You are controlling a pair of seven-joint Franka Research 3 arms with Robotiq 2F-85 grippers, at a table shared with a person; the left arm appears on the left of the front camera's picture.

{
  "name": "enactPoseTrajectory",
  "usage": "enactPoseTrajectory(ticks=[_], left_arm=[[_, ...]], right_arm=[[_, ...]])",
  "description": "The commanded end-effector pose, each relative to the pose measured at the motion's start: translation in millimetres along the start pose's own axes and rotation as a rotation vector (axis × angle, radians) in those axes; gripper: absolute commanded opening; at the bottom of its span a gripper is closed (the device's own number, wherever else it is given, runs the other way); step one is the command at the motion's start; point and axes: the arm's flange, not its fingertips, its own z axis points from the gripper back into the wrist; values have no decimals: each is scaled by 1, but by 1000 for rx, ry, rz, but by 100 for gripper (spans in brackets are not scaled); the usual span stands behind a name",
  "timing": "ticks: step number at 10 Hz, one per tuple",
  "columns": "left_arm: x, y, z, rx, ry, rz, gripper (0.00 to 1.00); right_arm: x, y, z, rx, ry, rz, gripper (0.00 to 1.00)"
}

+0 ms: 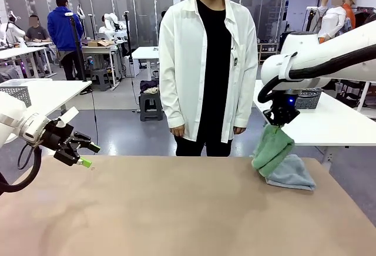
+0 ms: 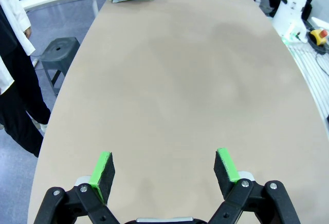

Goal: Fold the towels and place them in the basket.
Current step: Stack the folded Towel with hook on the right side of the table.

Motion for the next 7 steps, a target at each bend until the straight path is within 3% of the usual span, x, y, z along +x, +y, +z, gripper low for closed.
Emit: enactPoseTrajectory(ticks=[1, 5, 7], left_arm=[[0, 0, 0, 1, 1, -2, 98], [0, 0, 0, 1, 1, -2, 98], [0, 0, 0, 1, 1, -2, 98]], right_arm=[[16, -26, -6, 50, 54, 37, 5], [17, -81, -66, 141, 164, 33, 5], [14, -95, -92, 127, 194, 37, 5]])
